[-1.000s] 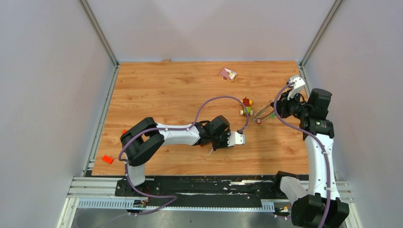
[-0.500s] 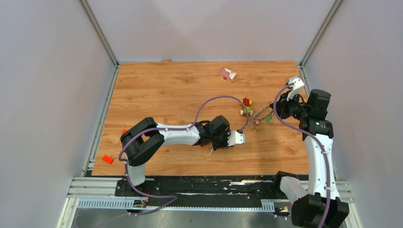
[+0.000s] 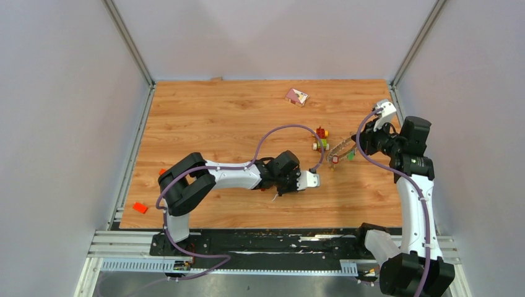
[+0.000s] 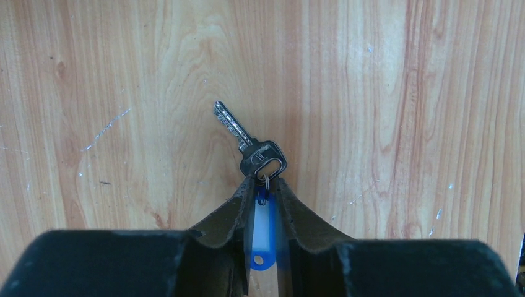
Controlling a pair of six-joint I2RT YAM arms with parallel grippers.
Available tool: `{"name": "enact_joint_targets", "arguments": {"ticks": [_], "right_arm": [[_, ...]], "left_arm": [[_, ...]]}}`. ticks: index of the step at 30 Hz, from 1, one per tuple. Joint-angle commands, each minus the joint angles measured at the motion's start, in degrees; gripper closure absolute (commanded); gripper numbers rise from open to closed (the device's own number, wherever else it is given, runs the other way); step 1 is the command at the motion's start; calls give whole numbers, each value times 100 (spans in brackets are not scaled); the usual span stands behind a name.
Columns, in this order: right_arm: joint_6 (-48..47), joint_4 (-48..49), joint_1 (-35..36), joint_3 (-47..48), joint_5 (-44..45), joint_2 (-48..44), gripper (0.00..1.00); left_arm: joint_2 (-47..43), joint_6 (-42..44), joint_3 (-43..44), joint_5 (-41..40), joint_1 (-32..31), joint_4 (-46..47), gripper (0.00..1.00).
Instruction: Put the keys on the keyring
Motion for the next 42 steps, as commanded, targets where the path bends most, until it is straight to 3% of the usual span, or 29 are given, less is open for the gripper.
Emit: {"name": "enact_joint_targets", "arguments": {"ticks": [1, 7, 16, 23, 36, 42], "right_arm": [[64, 365, 30, 2, -179, -118, 100], [62, 382, 32, -20, -179, -117, 100], [64, 388, 38, -23, -190, -104, 100], [73, 401, 69, -28, -187, -108, 100], [77, 409, 96, -34, -188, -79, 100], [73, 413, 109, -32, -179, -78, 100]], "left_arm": [[97, -92, 132, -29, -20, 9, 77], [69, -31, 135, 11, -22, -132, 79], [-138, 101, 46, 148, -11, -198, 69], [-200, 176, -23, 248, 24, -218, 69], [-232, 166, -79, 335, 114, -212, 75], [-260, 196, -64, 445, 134, -235, 87]]}}
